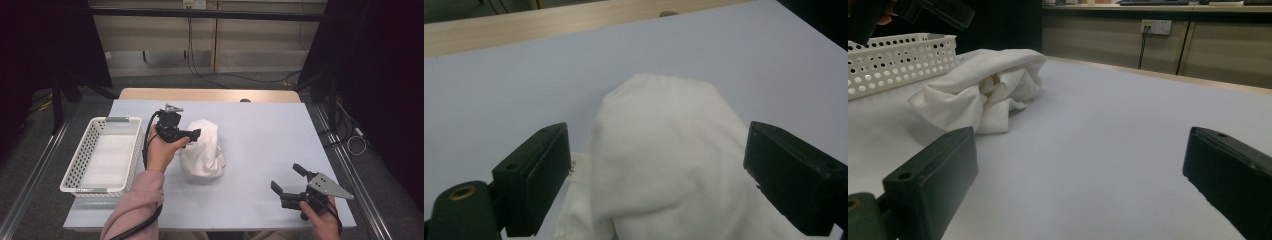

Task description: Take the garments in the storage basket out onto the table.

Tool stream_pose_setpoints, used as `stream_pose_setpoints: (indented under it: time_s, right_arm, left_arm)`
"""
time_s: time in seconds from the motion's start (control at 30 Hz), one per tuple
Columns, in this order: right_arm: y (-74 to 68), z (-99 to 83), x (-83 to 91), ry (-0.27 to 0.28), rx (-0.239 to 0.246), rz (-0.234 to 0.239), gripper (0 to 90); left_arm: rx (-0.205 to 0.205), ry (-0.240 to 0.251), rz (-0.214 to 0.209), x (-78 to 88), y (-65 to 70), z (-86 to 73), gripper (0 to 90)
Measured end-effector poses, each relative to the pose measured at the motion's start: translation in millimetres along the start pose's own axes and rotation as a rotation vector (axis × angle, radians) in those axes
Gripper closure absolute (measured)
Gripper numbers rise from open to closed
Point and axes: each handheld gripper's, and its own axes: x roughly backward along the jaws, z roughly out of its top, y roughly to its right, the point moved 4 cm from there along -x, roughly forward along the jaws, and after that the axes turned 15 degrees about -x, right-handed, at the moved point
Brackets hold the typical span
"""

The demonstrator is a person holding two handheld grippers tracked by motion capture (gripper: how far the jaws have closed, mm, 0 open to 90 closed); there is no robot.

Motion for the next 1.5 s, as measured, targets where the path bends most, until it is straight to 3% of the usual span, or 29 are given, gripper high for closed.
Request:
stream_pose_setpoints:
  time_s: [0.17,0.2,0.23,0.27,0.3,0.33,0.37,0.6,0.67,0.73,0.8,0.83,0.87,0.9,0.93,0.97,1.0,1.13,1.23,1.3,1.33,1.37,1.5]
  right_arm:
    - [-0.5,-0.1,-0.8,-0.004,0.003,0.001,0.9]
    - [-0.6,-0.1,-1.0,-0.004,0.003,0.002,0.9]
    - [-0.8,0.0,-1.1,-0.006,0.004,0.004,0.9]
    - [-0.7,0.1,-1.0,-0.008,0.006,-0.002,0.9]
    - [-0.8,0.4,-1.1,-0.009,0.005,-0.003,0.9]
    - [-0.6,1.0,-1.4,-0.007,0.009,-0.004,0.9]
    - [-0.8,1.2,-1.6,-0.008,0.008,-0.004,0.9]
    - [-1.3,3.1,-5.5,-0.021,0.004,-0.007,0.9]
    - [-1.4,3.5,-7.4,-0.025,0.001,-0.006,0.9]
    - [-0.8,4.4,-9.5,-0.028,0.003,-0.014,0.9]
    - [-0.4,5.6,-11.7,-0.032,0.005,-0.02,0.9]
    - [-0.2,6.0,-13.4,-0.035,0.012,-0.022,0.9]
    - [-0.1,6.2,-15.2,-0.04,0.011,-0.021,0.9]
    - [0.0,6.5,-17.3,-0.045,0.006,-0.019,0.9]
    - [0.4,6.8,-19.8,-0.048,0.009,-0.02,0.9]
    - [0.3,7.3,-22.2,-0.048,0.007,-0.024,0.9]
    - [-0.9,7.8,-24.8,-0.048,-0.009,-0.019,0.9]
    - [-0.2,11.5,-32.9,-0.055,0.008,-0.024,0.9]
    - [-0.5,13.7,-38.8,-0.058,0.017,-0.025,0.9]
    - [-1.0,14.3,-42.6,-0.067,0.02,-0.033,0.8]
    - [-1.0,14.6,-45.4,-0.071,0.019,-0.032,0.8]
    - [-1.2,14.7,-47.9,-0.076,0.019,-0.036,0.8]
    - [-4.4,15.9,-60.5,-0.091,0.012,-0.032,0.9]
  left_arm:
    - [0.0,-0.009,0.012,-2.9,-3.5,-13.6,11.7]
    - [-0.021,-0.026,0.015,-2.4,-5.4,-16.3,11.7]
    - [0.001,-0.01,0.017,-3.8,-4.6,-17.7,11.7]
    - [-0.029,-0.038,0.013,-2.8,-7.0,-20.9,11.7]
    - [0.009,-0.011,0.023,-5.0,-5.3,-21.6,11.6]
    - [-0.028,-0.033,0.017,-3.4,-7.7,-24.5,11.4]
    - [0.005,-0.015,0.027,-4.9,-5.8,-25.3,11.3]
    - [0.004,-0.007,0.023,-10.4,-3.7,-36.8,11.4]
    - [-0.011,-0.004,0.016,-12.8,-3.2,-38.5,11.3]
    - [-0.058,-0.033,0.015,-13.1,-4.2,-40.9,11.3]
    - [-0.026,-0.007,0.021,-18.3,0.1,-41.7,11.4]
    - [-0.061,-0.041,0.014,-17.8,-1.2,-43.9,11.7]
    - [-0.062,-0.042,0.024,-19.2,-1.2,-44.4,12.5]
    - [-0.028,-0.02,0.032,-22.8,1.1,-43.7,12.5]
    - [-0.059,-0.053,0.021,-22.5,-1.3,-44.8,12.6]
    - [-0.022,-0.026,0.022,-24.2,-0.2,-43.6,13.1]
    - [-0.027,-0.027,0.019,-24.1,-0.4,-43.7,13.6]
    - [-0.012,-0.017,-0.001,-24.8,0.7,-43.1,19.8]
    - [-0.026,-0.017,-0.025,-25.7,4.3,-42.9,29.4]
    - [-0.044,-0.025,-0.041,-25.5,5.6,-42.5,40.7]
    - [-0.033,-0.032,-0.042,-25.4,5.8,-42.4,42.0]
    - [-0.021,-0.035,-0.055,-25.7,6.4,-42.5,51.9]
    - [-0.036,-0.056,-0.056,-26.1,6.2,-42.4,70.6]
